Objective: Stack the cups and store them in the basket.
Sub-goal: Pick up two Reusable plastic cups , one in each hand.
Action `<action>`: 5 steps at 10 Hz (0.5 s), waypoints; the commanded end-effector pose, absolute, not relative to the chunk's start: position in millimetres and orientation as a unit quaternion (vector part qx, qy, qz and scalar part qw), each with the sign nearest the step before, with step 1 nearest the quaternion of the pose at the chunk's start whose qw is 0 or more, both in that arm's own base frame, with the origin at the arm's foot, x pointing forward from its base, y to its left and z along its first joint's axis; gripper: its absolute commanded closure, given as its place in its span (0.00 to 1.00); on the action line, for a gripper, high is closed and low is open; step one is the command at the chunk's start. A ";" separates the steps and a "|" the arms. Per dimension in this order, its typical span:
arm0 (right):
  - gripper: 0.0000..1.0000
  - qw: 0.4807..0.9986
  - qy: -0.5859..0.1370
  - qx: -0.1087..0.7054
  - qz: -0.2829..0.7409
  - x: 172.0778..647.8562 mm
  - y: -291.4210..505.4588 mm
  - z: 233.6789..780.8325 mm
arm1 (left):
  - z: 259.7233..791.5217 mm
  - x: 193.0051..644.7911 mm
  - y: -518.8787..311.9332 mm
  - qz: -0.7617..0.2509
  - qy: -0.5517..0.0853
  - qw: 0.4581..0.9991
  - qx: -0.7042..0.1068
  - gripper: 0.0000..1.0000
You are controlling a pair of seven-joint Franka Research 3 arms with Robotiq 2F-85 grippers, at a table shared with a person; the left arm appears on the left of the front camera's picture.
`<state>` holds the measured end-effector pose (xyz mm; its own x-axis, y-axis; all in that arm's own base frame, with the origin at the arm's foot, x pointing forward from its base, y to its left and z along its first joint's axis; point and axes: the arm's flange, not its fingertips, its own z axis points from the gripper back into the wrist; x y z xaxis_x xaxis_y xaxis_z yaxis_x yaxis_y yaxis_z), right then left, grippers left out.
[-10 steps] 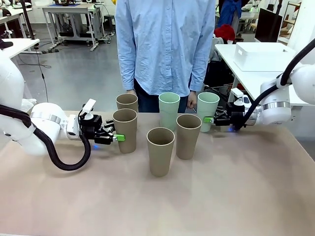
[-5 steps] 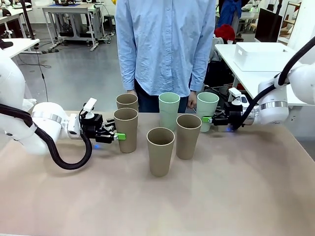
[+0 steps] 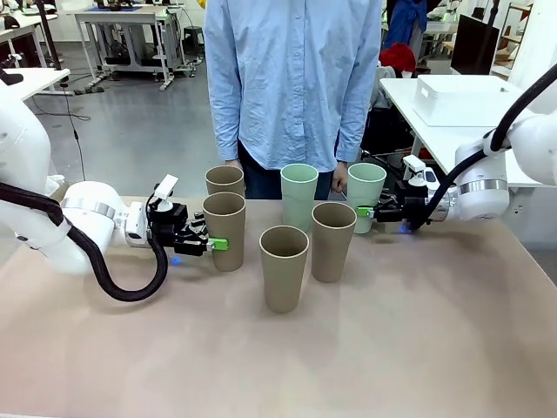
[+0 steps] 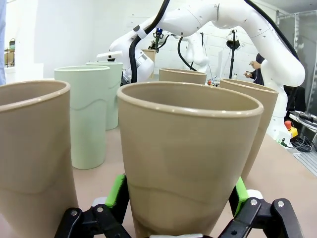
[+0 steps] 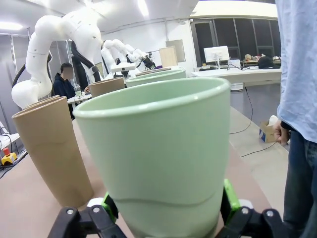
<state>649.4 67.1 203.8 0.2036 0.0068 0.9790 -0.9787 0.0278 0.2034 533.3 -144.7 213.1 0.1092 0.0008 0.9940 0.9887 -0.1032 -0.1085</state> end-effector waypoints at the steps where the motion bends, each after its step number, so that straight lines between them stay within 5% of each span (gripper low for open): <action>1: 0.00 0.562 -0.443 0.543 0.439 657.2 74.6 205.3 | 212.2 532.2 -157.4 -0.489 -0.445 0.511 -0.549 0.00; 5: 0.00 0.560 -0.442 0.546 0.440 657.6 77.1 204.7 | 209.3 530.8 -163.8 -0.485 -0.457 0.510 -0.545 0.00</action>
